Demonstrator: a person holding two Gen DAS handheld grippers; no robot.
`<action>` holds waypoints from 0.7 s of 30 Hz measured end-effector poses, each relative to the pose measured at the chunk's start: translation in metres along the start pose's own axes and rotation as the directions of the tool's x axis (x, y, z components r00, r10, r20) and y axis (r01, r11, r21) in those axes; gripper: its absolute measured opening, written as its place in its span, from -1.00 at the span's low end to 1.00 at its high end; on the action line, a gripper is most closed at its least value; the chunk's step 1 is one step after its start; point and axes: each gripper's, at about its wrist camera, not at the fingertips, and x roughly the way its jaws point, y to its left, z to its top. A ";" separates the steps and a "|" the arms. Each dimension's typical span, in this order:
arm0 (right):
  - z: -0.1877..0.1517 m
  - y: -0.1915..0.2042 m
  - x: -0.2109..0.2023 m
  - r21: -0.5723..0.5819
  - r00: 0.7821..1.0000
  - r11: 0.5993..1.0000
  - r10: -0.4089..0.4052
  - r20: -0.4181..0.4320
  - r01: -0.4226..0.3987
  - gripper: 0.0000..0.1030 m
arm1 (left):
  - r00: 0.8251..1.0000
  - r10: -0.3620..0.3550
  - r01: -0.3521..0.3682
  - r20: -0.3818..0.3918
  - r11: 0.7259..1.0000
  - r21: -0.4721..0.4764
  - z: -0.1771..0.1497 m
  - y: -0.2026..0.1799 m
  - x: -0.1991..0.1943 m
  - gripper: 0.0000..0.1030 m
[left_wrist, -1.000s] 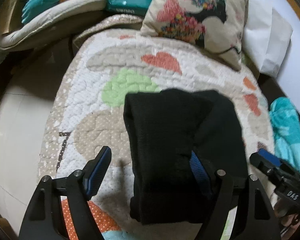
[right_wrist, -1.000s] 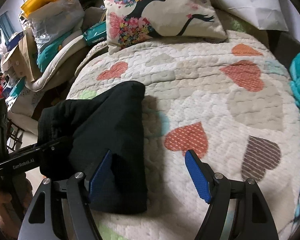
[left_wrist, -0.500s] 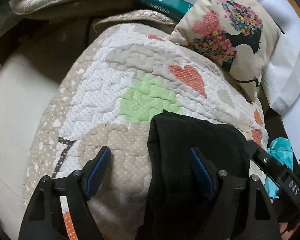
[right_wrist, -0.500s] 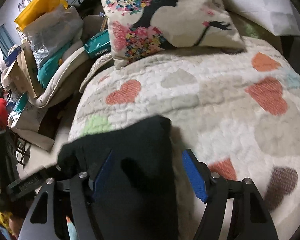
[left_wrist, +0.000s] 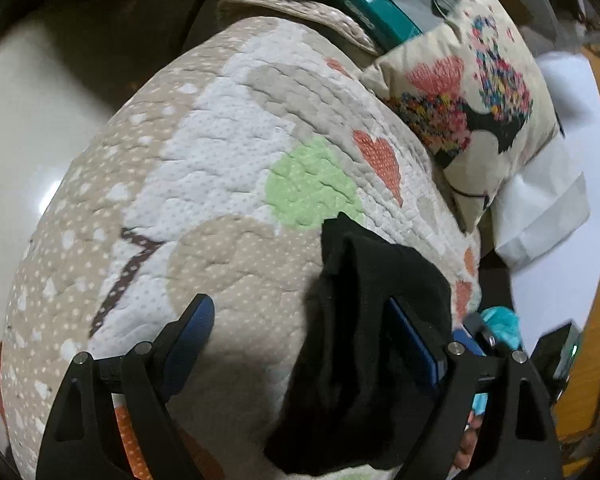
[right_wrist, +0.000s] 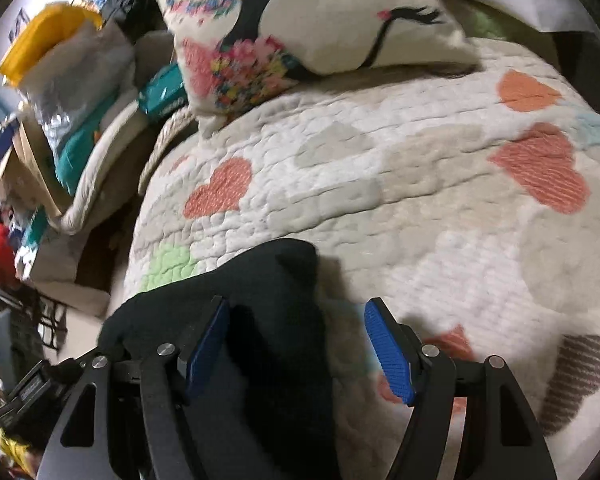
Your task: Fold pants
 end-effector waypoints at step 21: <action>-0.126 0.026 -0.101 -0.173 1.000 0.985 0.003 0.015 0.000 0.45 | 0.795 0.337 -0.516 0.504 0.813 0.270 -0.121 -0.047 -0.122 0.70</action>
